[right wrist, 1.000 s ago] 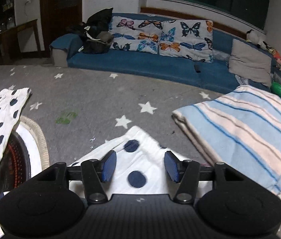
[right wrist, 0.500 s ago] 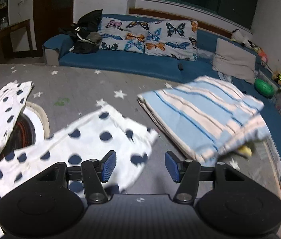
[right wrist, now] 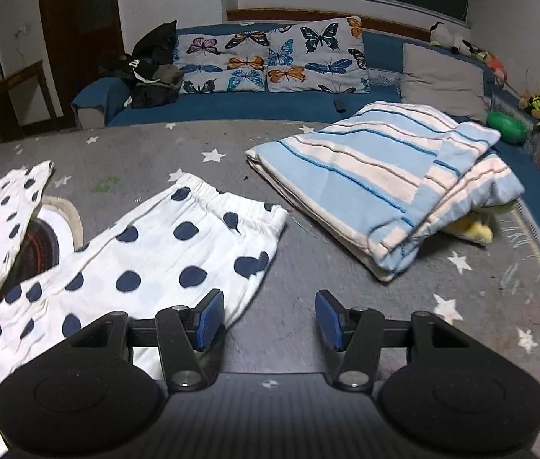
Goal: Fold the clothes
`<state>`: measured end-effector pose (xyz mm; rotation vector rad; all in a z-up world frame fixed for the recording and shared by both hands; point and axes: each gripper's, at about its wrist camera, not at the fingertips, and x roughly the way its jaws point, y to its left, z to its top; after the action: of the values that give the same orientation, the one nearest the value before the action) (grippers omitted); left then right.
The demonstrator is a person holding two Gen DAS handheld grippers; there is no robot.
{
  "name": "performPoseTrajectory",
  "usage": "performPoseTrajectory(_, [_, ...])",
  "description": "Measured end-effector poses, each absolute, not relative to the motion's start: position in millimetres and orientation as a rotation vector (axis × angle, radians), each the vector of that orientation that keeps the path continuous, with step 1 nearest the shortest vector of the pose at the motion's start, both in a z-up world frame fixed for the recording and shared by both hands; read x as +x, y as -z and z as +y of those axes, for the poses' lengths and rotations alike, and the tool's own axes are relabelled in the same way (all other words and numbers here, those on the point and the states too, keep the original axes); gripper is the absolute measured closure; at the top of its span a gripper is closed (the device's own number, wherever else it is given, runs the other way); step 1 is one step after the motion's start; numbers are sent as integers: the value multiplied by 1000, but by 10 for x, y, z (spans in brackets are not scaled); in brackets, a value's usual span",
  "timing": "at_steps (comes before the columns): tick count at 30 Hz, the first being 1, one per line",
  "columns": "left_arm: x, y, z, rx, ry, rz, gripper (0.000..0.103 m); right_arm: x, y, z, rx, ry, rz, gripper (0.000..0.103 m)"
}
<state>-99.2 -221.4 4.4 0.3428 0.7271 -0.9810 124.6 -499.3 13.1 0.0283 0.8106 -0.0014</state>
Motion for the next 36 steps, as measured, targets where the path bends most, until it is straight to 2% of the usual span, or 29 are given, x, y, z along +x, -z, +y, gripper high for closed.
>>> performPoseTrajectory(13, [-644,-271,-1757,29,978,786,92,1759,50,-5021,103,21,775,56])
performPoseTrajectory(14, [-631,-284,-1734,15,978,787,92,1785,62,-5015,100,26,769,59])
performPoseTrajectory(15, [-622,-291,-1718,5,977,789,92,1804,64,-5010,99,31,766,68])
performPoseTrajectory(17, [-613,-295,-1701,-7,976,790,92,1834,61,-5002,94,43,765,77])
performPoseTrajectory(18, [-612,-295,-1694,-10,976,790,92,1846,58,-4998,92,50,766,84])
performPoseTrajectory(22, [-639,-307,-1657,-17,974,781,92,1854,23,-4979,80,80,762,96])
performPoseTrajectory(36, [-727,-524,-893,-201,870,702,93,2075,-808,-4351,-9,91,682,97])
